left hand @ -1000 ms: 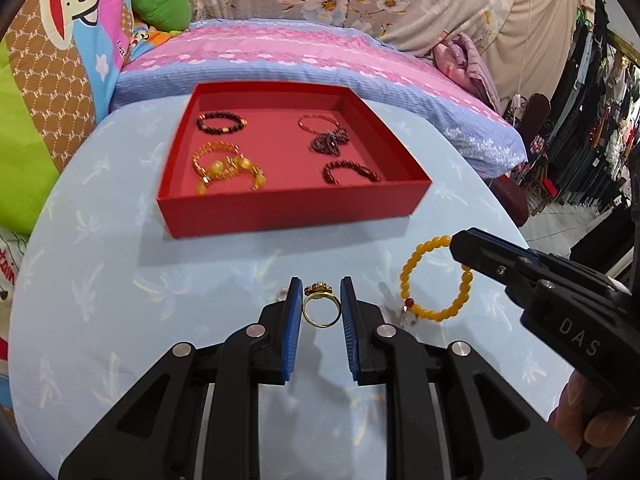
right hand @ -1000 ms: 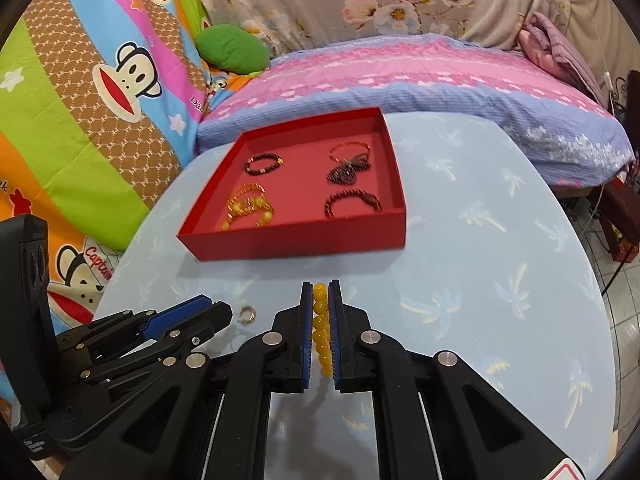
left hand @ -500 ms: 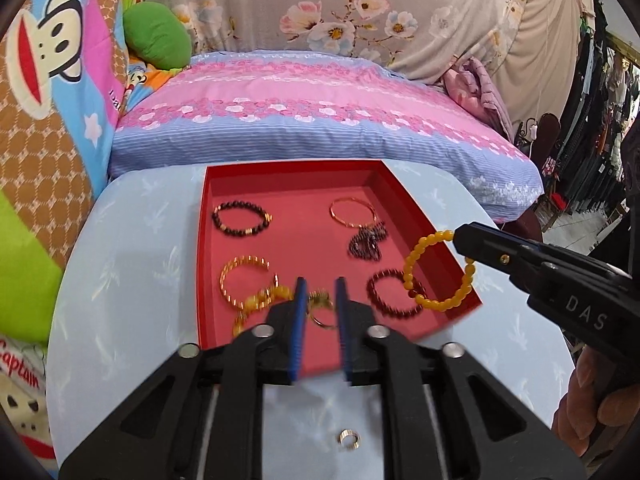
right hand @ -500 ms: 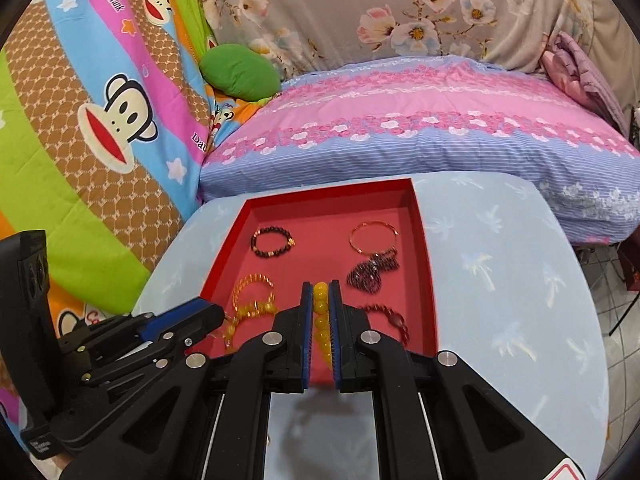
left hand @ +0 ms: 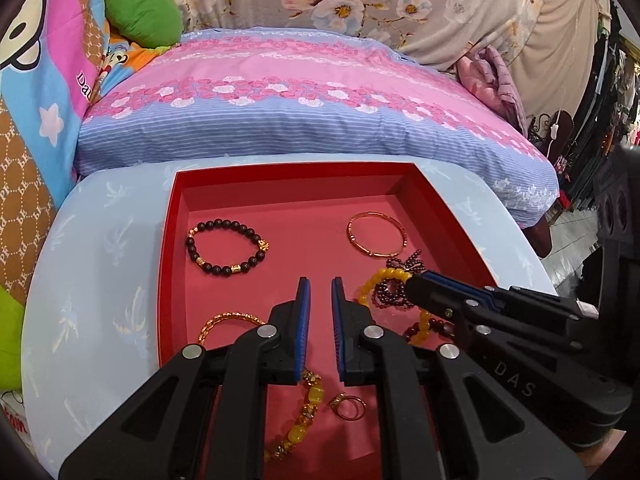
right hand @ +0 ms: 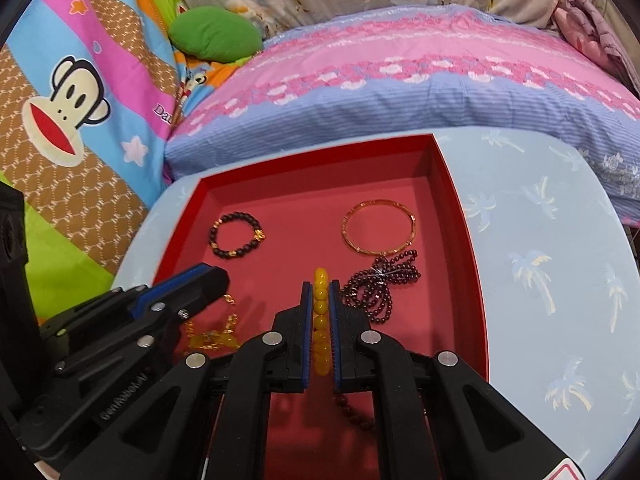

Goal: Organize jewelry

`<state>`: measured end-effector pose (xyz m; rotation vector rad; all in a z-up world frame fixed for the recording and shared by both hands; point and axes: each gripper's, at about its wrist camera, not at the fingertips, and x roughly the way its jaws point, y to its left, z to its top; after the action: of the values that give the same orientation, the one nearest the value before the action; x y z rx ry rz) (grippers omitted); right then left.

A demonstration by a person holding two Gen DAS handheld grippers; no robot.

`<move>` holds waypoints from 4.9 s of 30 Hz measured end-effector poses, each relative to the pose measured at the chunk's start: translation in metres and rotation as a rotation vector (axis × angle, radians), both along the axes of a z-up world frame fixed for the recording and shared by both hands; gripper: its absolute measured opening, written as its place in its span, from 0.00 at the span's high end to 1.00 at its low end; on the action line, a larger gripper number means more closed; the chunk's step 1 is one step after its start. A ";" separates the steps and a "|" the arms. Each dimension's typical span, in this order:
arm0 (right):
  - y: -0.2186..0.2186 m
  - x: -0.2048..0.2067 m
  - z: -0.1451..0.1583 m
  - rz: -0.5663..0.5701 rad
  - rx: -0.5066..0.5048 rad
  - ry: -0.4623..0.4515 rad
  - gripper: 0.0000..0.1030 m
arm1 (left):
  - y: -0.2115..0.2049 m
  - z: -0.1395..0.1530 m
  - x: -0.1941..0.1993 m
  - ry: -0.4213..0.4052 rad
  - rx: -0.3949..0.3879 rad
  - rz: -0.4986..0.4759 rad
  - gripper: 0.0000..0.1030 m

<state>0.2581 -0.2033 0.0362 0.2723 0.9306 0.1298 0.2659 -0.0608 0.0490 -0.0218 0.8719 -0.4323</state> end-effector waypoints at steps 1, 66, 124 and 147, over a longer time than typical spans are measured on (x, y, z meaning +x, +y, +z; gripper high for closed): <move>-0.001 0.001 -0.003 -0.002 0.000 0.006 0.92 | 0.001 -0.001 0.001 0.001 0.002 0.004 0.90; 0.021 -0.203 -0.041 -0.033 -0.232 0.028 0.68 | 0.037 -0.038 -0.184 0.019 0.073 0.129 0.56; 0.039 -0.183 0.008 0.028 -0.161 -0.072 0.83 | 0.027 -0.012 -0.164 0.026 0.022 0.051 0.84; 0.026 -0.011 0.041 0.027 -0.175 -0.116 0.83 | 0.007 0.027 -0.010 -0.072 0.072 0.064 0.84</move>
<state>0.2473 -0.1777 0.0774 0.0896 0.8251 0.0871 0.2562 -0.0543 0.0764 0.0319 0.8133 -0.3393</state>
